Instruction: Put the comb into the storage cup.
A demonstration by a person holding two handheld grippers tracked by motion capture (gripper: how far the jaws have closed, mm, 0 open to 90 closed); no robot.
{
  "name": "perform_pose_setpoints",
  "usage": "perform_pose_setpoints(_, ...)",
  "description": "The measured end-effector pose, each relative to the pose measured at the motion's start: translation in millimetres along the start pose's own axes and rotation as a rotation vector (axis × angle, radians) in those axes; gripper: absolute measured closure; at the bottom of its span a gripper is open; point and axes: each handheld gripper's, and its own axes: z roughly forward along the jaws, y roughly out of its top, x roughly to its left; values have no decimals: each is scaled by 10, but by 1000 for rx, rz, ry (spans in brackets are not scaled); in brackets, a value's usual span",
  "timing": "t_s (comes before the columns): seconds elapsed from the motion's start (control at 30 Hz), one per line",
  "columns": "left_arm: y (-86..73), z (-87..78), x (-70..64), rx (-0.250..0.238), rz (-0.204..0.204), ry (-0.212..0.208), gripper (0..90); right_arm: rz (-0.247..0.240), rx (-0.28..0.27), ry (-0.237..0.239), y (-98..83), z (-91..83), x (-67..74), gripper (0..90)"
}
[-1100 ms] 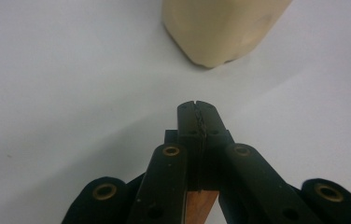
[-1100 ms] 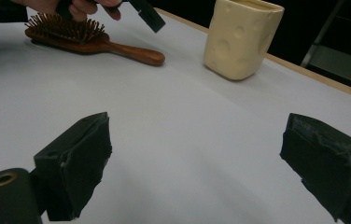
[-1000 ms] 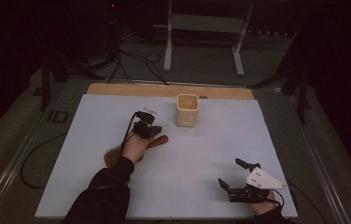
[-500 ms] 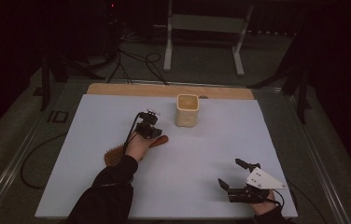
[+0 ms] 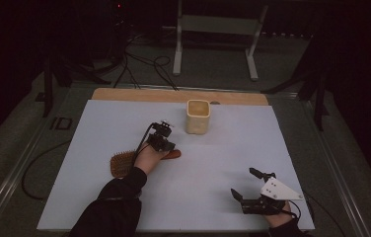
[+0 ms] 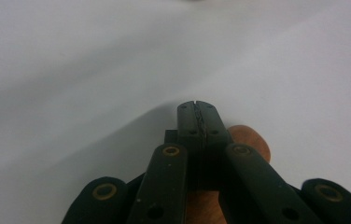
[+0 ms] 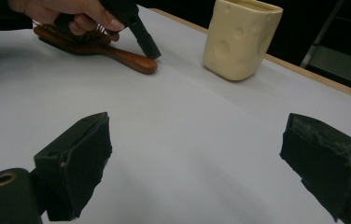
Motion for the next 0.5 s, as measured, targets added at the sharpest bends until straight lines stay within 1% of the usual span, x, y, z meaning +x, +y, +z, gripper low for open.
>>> perform_pose_setpoints(0.1,-29,-7,-46,15,16,-16,900,0,-1,3,0,4,2,82)
perform_pose_setpoints(0.17,-54,-4,-80,24,32,-17,900,0,0,5,-2,5,0,82)
perform_pose_setpoints(0.27,-104,-12,-110,25,38,-27,900,1,-1,3,0,2,-1,83)
perform_pose_setpoints(0.37,-167,-28,-136,20,39,-63,900,3,-2,3,0,3,-1,83)
perform_pose_setpoints(0.43,-208,-34,-170,32,59,-73,900,1,-1,5,-2,5,-4,82)
perform_pose_setpoints(0.47,-208,-34,-170,32,59,-73,900,1,-1,5,-2,5,-4,82)
perform_pose_setpoints(0.5,-250,-50,-212,31,76,-70,900,1,0,5,-2,6,-3,82)
